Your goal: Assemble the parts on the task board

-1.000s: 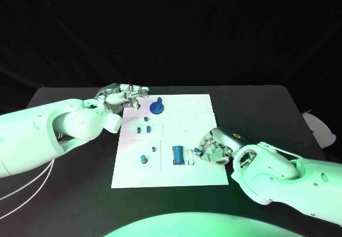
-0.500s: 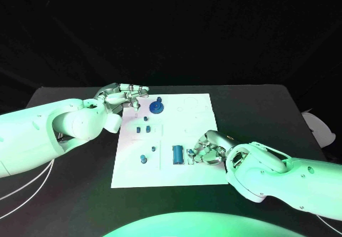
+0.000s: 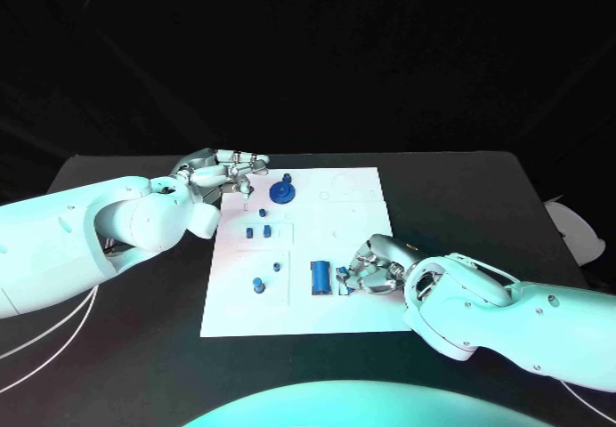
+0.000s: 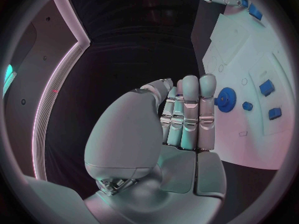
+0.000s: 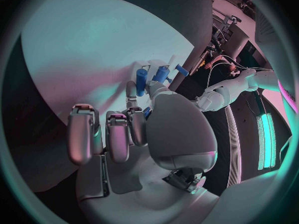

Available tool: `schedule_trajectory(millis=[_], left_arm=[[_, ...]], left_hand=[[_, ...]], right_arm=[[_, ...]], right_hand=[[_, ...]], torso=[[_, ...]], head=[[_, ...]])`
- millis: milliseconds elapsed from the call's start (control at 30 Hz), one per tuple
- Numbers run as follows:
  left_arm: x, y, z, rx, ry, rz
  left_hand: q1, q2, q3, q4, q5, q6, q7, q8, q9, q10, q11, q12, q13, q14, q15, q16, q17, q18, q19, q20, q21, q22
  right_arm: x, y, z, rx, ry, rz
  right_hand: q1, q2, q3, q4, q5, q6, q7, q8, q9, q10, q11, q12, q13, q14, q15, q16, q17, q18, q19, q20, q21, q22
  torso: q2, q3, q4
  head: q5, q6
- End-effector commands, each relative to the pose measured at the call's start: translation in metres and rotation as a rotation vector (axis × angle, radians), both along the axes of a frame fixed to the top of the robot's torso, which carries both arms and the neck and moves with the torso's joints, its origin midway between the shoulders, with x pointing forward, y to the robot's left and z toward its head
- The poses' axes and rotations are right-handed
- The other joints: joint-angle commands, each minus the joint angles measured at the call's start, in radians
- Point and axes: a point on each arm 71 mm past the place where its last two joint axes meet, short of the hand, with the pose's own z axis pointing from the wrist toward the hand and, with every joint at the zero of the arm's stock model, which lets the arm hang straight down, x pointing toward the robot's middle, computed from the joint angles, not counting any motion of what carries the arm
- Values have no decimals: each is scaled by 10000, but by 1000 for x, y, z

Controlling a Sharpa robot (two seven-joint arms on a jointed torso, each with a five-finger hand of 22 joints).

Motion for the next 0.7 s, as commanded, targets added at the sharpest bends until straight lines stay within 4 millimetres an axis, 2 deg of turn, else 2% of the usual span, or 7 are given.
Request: schedule_trajectory(millis=[33, 300, 700], left_arm=[[-1, -3, 1, -103, 7, -214], [-1, -3, 1, -99, 24, -223], [-1, -2, 1, -94, 43, -231]], left_hand=[[-51, 22, 1, -14, -4, -60, 32, 1, -14, -40, -2, 47, -9, -56, 4, -60, -9, 86, -64, 14, -63, -14], [-51, 22, 1, -14, -4, -60, 32, 1, -14, -40, -2, 47, -9, -56, 4, -60, -9, 86, -64, 14, -63, -14], [-61, 24, -2, -10, -6, -62, 35, 2, -15, -45, 2, 51, -9, -58, 7, -61, -11, 88, -71, 15, -83, -28]], right_arm=[[-3, 3, -3, -123, 258, 219], [-3, 4, -2, -141, 183, 285], [-4, 5, -1, -175, 42, 360]], right_hand=[[-239, 23, -147, -1, -40, 365, -268, -50, 17, 497, -61, 91, 1508, 1042, -84, 68, 2631, -195, 544, -48, 41, 2190], [-706, 103, -430, 8, -45, 410, -283, -11, 55, 540, -72, 209, 1590, 1042, -94, 68, 2631, -203, 557, -61, 94, 2202], [-1059, 72, -794, 4, -247, 416, -285, 6, 82, 542, -72, 209, 1604, 1042, -96, 68, 2631, -204, 556, -67, 101, 2202]], torso=[[-9, -3, 4], [-5, -4, -6], [-5, 0, -3]], head=[[-2, -7], [4, -4], [11, -33]])
